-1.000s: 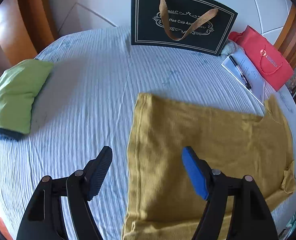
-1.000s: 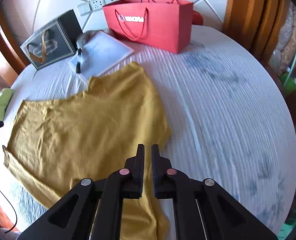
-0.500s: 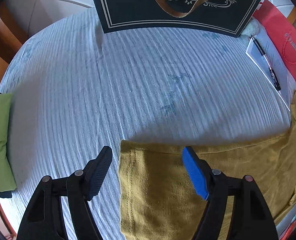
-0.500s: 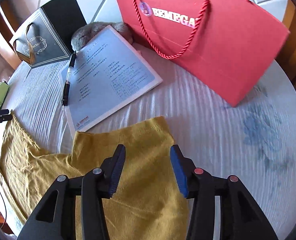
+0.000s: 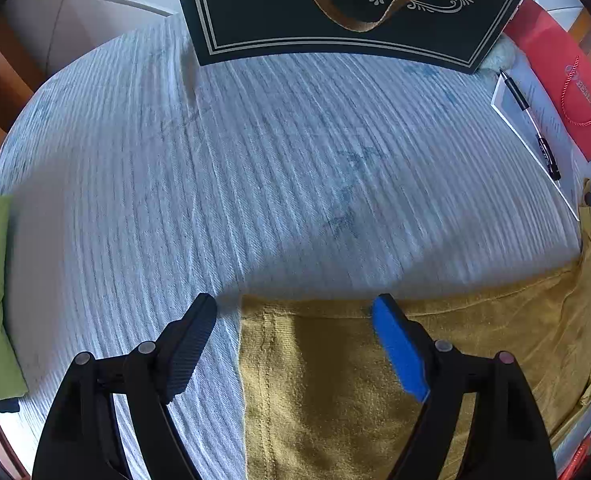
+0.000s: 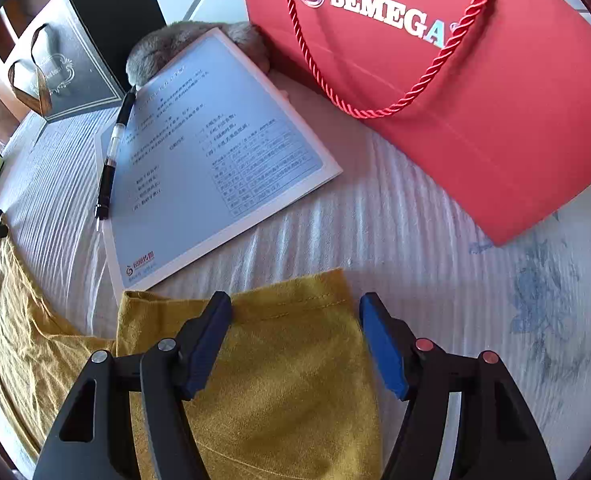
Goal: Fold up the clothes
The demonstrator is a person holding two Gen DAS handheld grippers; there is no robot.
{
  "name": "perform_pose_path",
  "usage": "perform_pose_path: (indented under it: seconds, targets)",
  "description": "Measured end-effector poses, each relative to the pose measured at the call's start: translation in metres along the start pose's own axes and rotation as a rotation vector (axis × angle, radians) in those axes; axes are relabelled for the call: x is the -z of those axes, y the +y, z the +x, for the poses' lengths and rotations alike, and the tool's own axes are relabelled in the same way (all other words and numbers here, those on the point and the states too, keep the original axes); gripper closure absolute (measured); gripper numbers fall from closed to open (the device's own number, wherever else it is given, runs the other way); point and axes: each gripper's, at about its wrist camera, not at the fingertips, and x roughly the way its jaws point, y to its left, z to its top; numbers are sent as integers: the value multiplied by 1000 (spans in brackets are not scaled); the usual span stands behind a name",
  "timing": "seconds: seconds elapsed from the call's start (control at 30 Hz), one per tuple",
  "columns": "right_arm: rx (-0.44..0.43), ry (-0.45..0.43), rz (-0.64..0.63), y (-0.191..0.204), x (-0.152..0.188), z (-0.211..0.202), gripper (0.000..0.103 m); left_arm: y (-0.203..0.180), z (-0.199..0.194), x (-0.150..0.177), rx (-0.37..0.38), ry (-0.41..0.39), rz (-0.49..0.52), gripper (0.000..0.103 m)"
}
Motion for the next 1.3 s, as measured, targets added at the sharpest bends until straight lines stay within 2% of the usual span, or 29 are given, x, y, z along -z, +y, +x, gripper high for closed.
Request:
perform_pose_path:
  seconds: [0.13,0.2,0.23,0.27,0.3,0.33,0.37,0.43,0.57,0.67,0.8,0.87,0.9,0.93,0.97,1.03,1.1,1.2,1.27,1.3]
  targets:
    - [13,-2,-1,2,4,1,39,1,-1,7,-8,11,-10,22]
    - [13,-3,-25,6,6,0,49,-2,-3,13,-17,16,1,25]
    - [14,-5,-39,7,7,-1,57,-3,-5,15,-14,12,3,32]
    - [14,-6,-53,9,8,-1,69,-5,-7,16,-10,6,2,45]
    - [16,-6,-65,12,9,-2,77,-7,-10,16,-6,-1,-2,57]
    - [18,-5,-76,14,10,-2,89,-9,-12,16,13,1,-11,96]
    - [27,-9,-88,17,12,-4,94,-12,-13,16,9,3,-14,96]
    - [51,-32,-110,21,16,-11,95,-20,-19,19,-32,-25,23,96]
    - [24,-209,-93,17,39,-66,95,-20,-53,39,-59,-142,45,96]
    - [24,-325,-124,18,75,-119,95,-18,-93,60,-68,-256,64,96]
    - [32,-389,-155,38,135,-158,95,-23,-121,91,-80,-354,77,95]
    - [38,-364,-154,46,167,-162,95,-32,-116,110,-89,-368,88,92]
    - [41,-347,-153,50,182,-163,94,-33,-111,122,-84,-346,90,92]
    - [36,-306,-135,51,197,-158,93,-36,-100,131,-75,-307,84,88]
    - [27,-254,-108,50,211,-149,93,-36,-89,138,-63,-258,74,77]
    - [12,-166,-47,45,235,-137,92,-32,-74,153,-40,-168,49,62]
    - [4,-110,32,33,249,-132,92,-23,-77,165,-2,-145,5,62]
    - [-2,-147,137,11,247,-148,89,-2,-101,163,46,-181,-85,59]
    - [4,-178,189,1,238,-159,80,9,-114,155,64,-206,-136,49]
    - [8,-189,214,-4,234,-163,80,12,-116,148,66,-208,-149,48]
